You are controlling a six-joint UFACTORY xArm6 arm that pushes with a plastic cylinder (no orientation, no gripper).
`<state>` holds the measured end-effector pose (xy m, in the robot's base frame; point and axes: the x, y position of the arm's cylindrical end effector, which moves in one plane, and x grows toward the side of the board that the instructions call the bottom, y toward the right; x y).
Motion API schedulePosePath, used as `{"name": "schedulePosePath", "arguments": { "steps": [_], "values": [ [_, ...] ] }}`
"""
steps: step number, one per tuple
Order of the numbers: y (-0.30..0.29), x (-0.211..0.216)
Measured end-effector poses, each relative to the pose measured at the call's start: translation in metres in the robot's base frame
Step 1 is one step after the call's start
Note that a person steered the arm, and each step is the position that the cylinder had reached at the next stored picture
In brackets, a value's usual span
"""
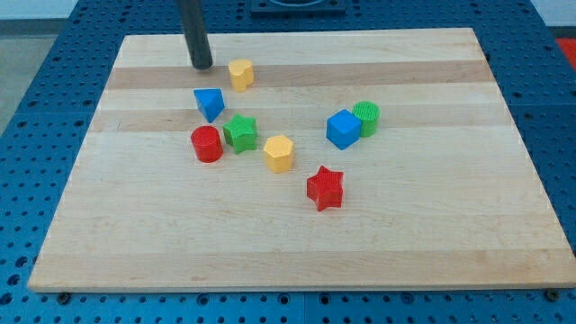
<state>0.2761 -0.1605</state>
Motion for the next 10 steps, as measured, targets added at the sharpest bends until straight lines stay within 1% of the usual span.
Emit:
{"name": "schedulePosePath", "arguments": {
  "steps": [1,2,3,6,7,8,10],
  "values": [
    [0.003,0.016],
    [0.024,0.019],
    [0.068,0.021],
    [0.162,0.058],
    [0.2,0.061],
    [0.23,0.057],
    [0.243,0.024]
  ]
}}
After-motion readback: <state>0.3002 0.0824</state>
